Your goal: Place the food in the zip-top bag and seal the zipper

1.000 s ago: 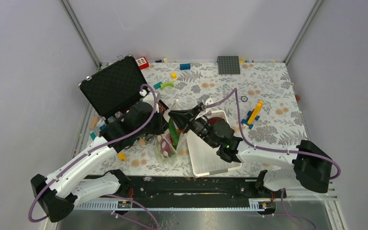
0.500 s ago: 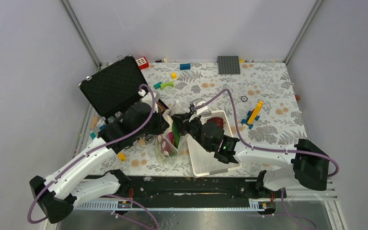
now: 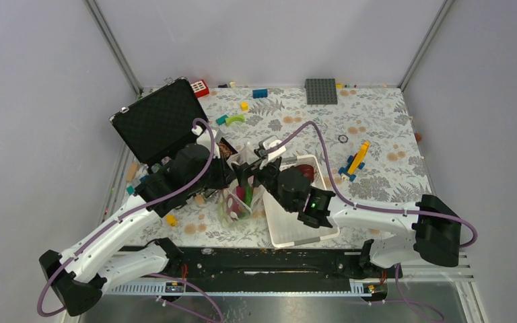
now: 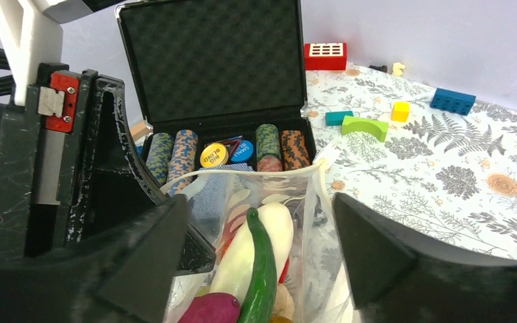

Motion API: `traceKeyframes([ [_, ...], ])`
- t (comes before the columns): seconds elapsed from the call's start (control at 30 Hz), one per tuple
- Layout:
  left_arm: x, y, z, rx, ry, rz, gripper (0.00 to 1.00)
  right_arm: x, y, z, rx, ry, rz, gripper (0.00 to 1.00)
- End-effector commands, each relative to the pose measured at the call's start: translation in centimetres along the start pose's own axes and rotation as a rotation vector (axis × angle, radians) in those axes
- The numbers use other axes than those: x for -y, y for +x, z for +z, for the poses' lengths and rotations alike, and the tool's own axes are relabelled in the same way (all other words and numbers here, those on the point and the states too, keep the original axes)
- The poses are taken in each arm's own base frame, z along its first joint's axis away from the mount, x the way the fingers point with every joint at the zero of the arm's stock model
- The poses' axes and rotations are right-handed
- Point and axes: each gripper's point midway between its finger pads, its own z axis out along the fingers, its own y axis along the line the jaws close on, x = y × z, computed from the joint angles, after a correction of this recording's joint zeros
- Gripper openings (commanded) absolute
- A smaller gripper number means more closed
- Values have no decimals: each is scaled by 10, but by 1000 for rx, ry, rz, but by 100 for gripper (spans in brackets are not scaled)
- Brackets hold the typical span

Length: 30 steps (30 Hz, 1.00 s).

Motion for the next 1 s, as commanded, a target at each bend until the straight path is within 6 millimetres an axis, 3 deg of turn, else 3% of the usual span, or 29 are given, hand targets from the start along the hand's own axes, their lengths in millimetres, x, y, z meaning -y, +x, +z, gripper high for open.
traceKeyframes([
  [0.0,9,-16,-6,68,38,-14,0,-3,-49,-8,101,-19,-82,96],
  [0.13,8,-16,-6,72,36,-14,0,15,-51,-21,118,34,-107,100],
  [0.37,8,-17,-6,72,34,-15,0,69,-40,-45,30,272,-95,100],
  [0.5,8,-17,-5,73,32,-18,0,104,-11,-54,-91,385,-34,100],
  [0.6,7,-16,-4,69,30,-18,0,129,22,-59,-203,464,87,97],
  [0.7,8,-16,-4,67,30,-18,0,144,49,-67,-285,543,74,97],
  [0.97,7,-16,-3,58,23,-17,0,171,95,-69,-436,667,38,99],
])
